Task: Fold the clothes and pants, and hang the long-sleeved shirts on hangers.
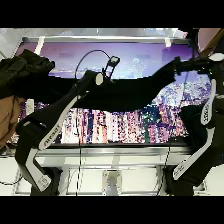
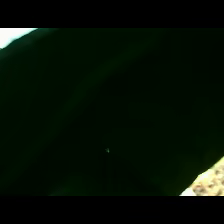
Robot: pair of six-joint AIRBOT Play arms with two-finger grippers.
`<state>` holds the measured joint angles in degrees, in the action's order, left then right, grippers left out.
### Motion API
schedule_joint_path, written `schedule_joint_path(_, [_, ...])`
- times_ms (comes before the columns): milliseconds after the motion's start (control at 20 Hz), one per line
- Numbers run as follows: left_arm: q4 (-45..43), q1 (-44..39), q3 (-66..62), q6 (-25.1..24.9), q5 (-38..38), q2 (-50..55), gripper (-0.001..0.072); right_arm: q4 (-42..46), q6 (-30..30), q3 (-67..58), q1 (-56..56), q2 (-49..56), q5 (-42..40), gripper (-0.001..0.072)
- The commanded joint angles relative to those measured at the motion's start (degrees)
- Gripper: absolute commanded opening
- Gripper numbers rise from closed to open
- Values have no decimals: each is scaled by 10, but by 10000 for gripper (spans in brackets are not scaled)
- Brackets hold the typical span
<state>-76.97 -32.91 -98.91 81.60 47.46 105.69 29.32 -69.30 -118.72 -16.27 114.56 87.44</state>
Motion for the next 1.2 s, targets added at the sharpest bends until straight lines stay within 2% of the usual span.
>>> schedule_joint_path(0, [40,-9,0,0,1,37,12,-15,-5,-2,94,-21,-42,7])
schedule_joint_path(150, [23,5,0,1,10,35,12,19,-6,-2,183,-20,-121,7])
schedule_joint_path(250, [-38,39,0,6,28,3,12,75,-29,-2,240,-19,-177,6])
schedule_joint_path(400, [-135,117,0,42,89,-66,12,148,-65,17,318,-11,-258,6])
schedule_joint_path(600, [-135,222,0,41,160,-133,12,156,-99,18,410,47,-361,6])
schedule_joint_path(800, [-135,267,0,29,183,-157,12,137,-110,18,483,99,-436,7])
schedule_joint_path(850, [-135,270,0,28,183,-158,12,131,-103,18,496,101,-442,33])
schedule_joint_path(900, [-135,271,0,28,184,-157,12,124,-91,16,504,100,-437,240])
schedule_joint_path(950, [-135,271,0,28,184,-158,12,116,-91,12,508,97,-420,535])
schedule_joint_path(1000, [-135,271,0,28,184,-158,12,113,-90,9,508,92,-398,597])
schedule_joint_path(1150, [-135,271,0,28,184,-158,12,120,-69,8,483,60,-313,596])
